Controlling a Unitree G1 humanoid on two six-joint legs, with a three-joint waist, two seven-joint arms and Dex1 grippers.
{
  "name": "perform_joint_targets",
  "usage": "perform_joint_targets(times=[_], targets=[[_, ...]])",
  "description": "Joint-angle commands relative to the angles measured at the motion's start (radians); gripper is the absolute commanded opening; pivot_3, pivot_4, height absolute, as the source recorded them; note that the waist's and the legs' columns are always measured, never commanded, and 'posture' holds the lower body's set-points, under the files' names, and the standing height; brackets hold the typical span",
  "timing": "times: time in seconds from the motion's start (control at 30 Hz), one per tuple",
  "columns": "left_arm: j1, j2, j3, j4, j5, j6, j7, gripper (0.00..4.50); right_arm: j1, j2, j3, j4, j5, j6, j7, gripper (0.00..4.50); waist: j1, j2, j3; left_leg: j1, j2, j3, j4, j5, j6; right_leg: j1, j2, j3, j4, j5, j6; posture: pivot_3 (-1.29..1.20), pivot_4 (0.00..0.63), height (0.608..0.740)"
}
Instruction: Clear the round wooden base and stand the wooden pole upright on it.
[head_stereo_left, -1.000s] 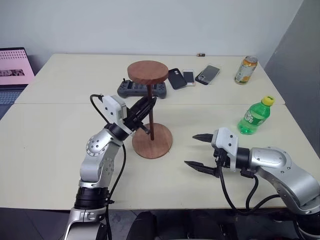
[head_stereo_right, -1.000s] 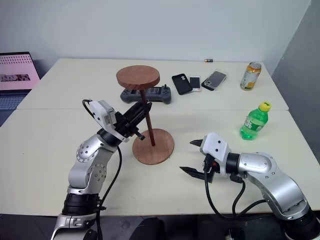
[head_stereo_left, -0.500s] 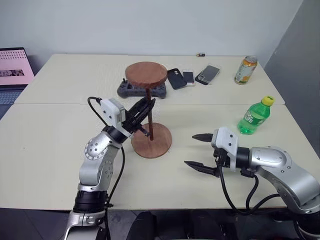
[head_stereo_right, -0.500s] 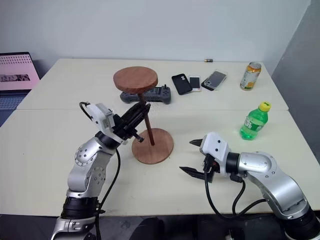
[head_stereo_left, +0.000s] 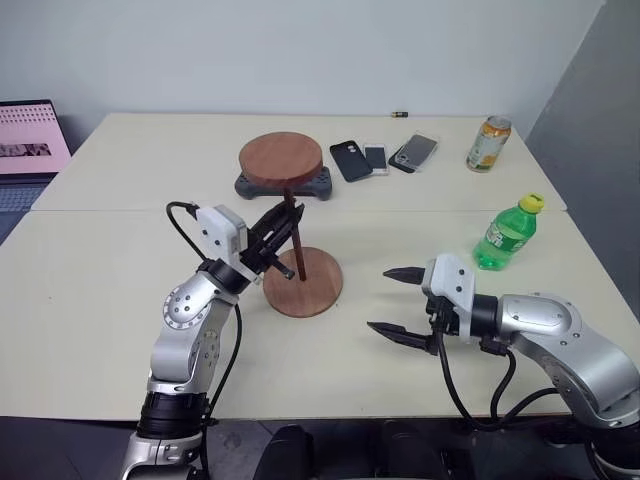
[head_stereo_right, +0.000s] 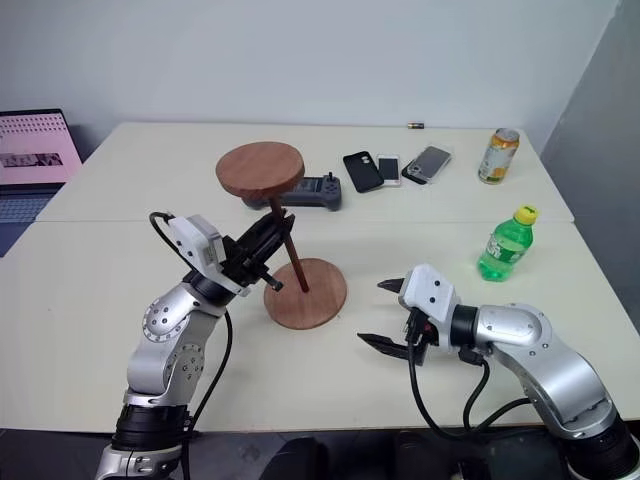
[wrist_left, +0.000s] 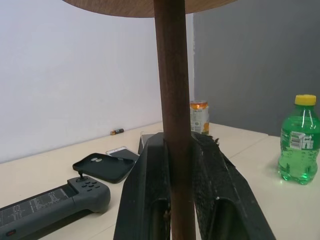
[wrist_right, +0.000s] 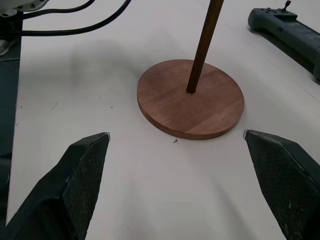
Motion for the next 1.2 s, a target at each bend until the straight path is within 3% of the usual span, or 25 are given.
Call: perform_joint_targets(times=[0.03, 0.83, 1.2], targets=[[0.046, 0.049, -0.019, 0.110, 0.101, 0.051, 0.020, 0.25, -0.022, 0.002, -0.001, -0.030, 0.001, 0.001, -0.008, 4.50, 0.000, 0.000, -0.002, 0.002, 0.000, 0.000, 0.000, 0.000, 0.000, 0.001, 0.000, 0.000, 0.000, 0.000, 0.000, 0.00, 0.150, 0.740], [0.066, 0.080, -0.045, 0.099, 0.116, 0.060, 0.058, 0.25, -0.038, 0.008, 0.010, -0.013, -0.007, -0.007, -0.010, 4.50, -0.004, 0.006, -0.020, 0.004, 0.001, 0.000, -0.002, 0.000, 0.000, 0.002, 0.002, 0.001, -0.001, -0.001, 0.001, 0.00, 0.150, 0.740], [0.055, 0.133, -0.053, -0.004, 0.114, 0.210, 0.095, 0.25, -0.044, 0.013, 0.010, -0.014, -0.010, -0.012, -0.013, 4.50, -0.006, 0.005, -0.019, 0.004, 0.002, 0.000, -0.011, 0.000, 0.000, 0.001, 0.002, 0.001, -0.005, -0.001, 0.001, 0.00, 0.150, 0.740]])
